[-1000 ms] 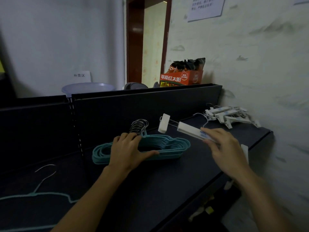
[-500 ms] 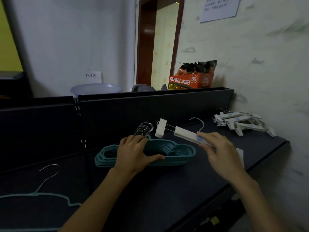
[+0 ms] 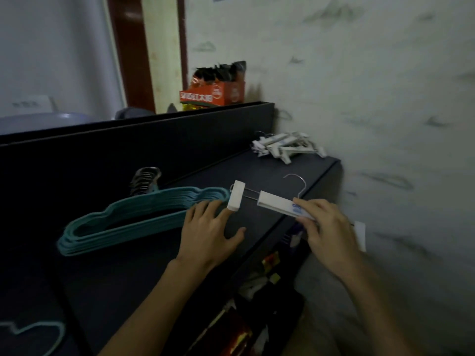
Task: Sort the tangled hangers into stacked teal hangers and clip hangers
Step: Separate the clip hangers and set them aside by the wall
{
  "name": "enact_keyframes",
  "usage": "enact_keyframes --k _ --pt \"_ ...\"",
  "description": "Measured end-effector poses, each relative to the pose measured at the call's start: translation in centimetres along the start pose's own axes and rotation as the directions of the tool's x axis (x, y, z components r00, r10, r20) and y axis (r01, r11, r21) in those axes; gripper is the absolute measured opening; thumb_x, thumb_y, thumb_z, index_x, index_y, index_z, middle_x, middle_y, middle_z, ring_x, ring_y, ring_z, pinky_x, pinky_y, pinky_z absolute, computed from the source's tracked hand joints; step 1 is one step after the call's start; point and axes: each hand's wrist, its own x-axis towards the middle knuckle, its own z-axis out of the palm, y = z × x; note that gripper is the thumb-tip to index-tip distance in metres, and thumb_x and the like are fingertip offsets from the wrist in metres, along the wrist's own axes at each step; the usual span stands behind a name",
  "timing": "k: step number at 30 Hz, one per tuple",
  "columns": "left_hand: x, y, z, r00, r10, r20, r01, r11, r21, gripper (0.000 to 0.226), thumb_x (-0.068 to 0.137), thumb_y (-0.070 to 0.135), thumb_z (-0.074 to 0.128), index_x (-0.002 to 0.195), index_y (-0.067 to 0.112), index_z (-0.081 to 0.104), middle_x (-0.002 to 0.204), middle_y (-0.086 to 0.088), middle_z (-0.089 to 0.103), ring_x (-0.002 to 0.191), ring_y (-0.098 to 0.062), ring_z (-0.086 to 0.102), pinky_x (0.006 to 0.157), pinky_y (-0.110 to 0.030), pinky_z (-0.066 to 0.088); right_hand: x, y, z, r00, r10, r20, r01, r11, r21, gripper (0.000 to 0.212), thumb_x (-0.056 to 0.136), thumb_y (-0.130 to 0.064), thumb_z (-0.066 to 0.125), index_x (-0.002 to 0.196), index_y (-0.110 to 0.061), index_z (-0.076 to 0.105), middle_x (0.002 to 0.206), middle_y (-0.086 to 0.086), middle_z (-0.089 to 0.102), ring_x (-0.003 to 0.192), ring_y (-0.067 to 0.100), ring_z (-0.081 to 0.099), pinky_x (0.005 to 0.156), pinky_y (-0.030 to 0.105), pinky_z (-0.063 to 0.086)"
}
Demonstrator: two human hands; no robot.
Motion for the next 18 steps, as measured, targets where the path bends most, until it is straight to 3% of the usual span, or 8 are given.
enact_keyframes --k 9,13,18 --pt "4.2 10.1 5.1 0.991 0.109 0.084 -0.103 0.992 -0.068 0.052 0.079 0.058 0.043 0.110 0.024 0.066 0.115 -0.003 0.064 0.105 -0.025 0.059 0.091 -0.041 0.044 -2.0 11.6 -5.6 0.990 0.116 -0.074 -0.124 0.987 -0.106 0.036 0.084 -0.021 0.055 0.119 -0.019 0.064 0.105 0.001 0.064 0.091 0.025 0.057 0.076 0.042 0.049" --pt "6.4 15.9 8.3 0.981 0.132 0.142 -0.120 0.989 -0.085 0.053 0.079 0.060 0.042 0.112 0.025 0.065 0.116 0.000 0.063 0.106 -0.022 0.059 0.090 -0.039 0.044 -2.0 18.1 -8.2 0.988 0.143 -0.057 -0.150 0.978 -0.145 0.036 0.086 -0.011 0.065 0.121 -0.018 0.063 0.105 0.002 0.063 0.092 0.024 0.055 0.074 0.040 0.048" --pt "8.7 22.5 11.4 0.967 0.135 0.214 -0.112 0.987 -0.117 0.066 0.079 0.066 0.027 0.126 0.029 0.055 0.130 0.003 0.054 0.120 -0.019 0.049 0.100 -0.036 0.034 -2.3 25.8 -10.6 0.982 0.183 -0.042 -0.188 0.970 -0.156 0.034 0.086 -0.011 0.065 0.120 -0.016 0.063 0.107 0.003 0.063 0.094 0.025 0.055 0.075 0.040 0.047"
